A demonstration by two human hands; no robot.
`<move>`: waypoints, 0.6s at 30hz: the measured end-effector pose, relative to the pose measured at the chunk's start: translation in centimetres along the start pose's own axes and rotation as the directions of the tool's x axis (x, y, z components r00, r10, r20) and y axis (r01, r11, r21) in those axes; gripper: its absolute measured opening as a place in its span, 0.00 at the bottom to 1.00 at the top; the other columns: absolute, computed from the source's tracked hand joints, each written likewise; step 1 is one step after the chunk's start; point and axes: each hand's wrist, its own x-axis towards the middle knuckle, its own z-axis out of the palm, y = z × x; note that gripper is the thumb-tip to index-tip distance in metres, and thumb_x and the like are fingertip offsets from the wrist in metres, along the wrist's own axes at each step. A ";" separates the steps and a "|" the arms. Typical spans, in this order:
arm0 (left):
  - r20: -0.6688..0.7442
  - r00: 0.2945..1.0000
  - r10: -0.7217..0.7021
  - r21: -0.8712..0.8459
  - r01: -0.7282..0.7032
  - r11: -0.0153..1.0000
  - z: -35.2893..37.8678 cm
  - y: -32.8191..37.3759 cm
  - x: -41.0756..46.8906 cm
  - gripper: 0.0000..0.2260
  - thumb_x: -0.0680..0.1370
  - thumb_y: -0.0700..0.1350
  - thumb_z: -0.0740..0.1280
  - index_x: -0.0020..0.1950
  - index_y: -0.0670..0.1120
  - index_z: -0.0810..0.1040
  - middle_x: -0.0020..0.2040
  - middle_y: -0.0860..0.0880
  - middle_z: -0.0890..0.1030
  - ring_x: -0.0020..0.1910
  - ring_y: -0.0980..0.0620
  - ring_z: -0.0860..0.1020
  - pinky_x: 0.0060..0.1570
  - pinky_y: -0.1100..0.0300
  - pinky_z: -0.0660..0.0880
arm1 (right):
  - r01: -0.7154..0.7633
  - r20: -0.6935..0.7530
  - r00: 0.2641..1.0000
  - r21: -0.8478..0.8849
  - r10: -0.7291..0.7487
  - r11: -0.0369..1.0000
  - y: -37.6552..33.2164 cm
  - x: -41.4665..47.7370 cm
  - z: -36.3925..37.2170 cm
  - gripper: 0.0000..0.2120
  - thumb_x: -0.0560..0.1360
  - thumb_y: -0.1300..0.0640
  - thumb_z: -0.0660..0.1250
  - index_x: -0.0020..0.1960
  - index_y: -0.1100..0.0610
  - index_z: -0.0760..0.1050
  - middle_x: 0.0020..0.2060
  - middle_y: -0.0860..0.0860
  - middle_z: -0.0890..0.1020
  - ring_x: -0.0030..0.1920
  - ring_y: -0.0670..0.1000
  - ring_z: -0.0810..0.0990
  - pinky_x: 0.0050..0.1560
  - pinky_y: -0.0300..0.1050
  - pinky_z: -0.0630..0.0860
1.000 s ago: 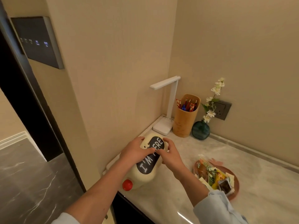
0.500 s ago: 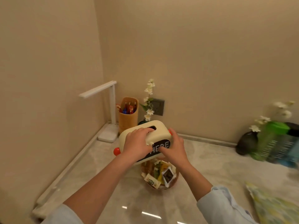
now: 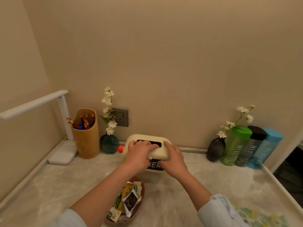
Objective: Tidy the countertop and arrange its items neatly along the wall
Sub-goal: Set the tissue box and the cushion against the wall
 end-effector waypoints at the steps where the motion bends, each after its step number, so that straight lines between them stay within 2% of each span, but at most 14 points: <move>1: 0.008 1.000 -0.001 -0.005 0.001 1.000 0.6 0.0 0.5 0.31 0.74 0.40 0.66 0.73 0.62 0.64 0.65 0.55 0.72 0.66 0.52 0.68 0.67 0.53 0.57 | -0.003 0.015 1.000 -0.005 0.003 1.000 0.6 0.5 0.1 0.40 0.70 0.57 0.70 0.77 0.47 0.56 0.73 0.53 0.61 0.73 0.56 0.61 0.69 0.49 0.65; 6: 0.027 0.999 -0.047 -0.038 0.048 0.998 3.4 -0.5 1.7 0.30 0.74 0.40 0.66 0.73 0.62 0.65 0.64 0.55 0.72 0.66 0.52 0.68 0.67 0.54 0.57 | 0.011 0.096 0.995 -0.031 -0.008 0.999 2.7 2.7 1.2 0.38 0.70 0.58 0.69 0.76 0.46 0.59 0.73 0.54 0.61 0.72 0.55 0.63 0.69 0.47 0.67; 11: -0.028 0.996 -0.081 -0.048 0.080 0.996 4.4 -1.5 2.1 0.30 0.75 0.40 0.66 0.73 0.62 0.65 0.65 0.56 0.72 0.66 0.53 0.67 0.71 0.54 0.54 | 0.061 0.053 0.997 -0.058 -0.058 0.996 3.1 4.2 2.8 0.38 0.72 0.57 0.70 0.76 0.43 0.57 0.75 0.53 0.59 0.74 0.54 0.60 0.68 0.46 0.65; 18: -0.008 0.993 -0.119 -0.091 0.118 0.989 4.4 -2.9 2.6 0.31 0.75 0.39 0.66 0.74 0.61 0.64 0.66 0.56 0.70 0.70 0.53 0.63 0.75 0.43 0.42 | 0.072 0.029 0.997 -0.032 -0.071 0.997 2.4 5.1 4.0 0.38 0.73 0.57 0.70 0.76 0.40 0.56 0.76 0.52 0.57 0.76 0.53 0.55 0.69 0.48 0.65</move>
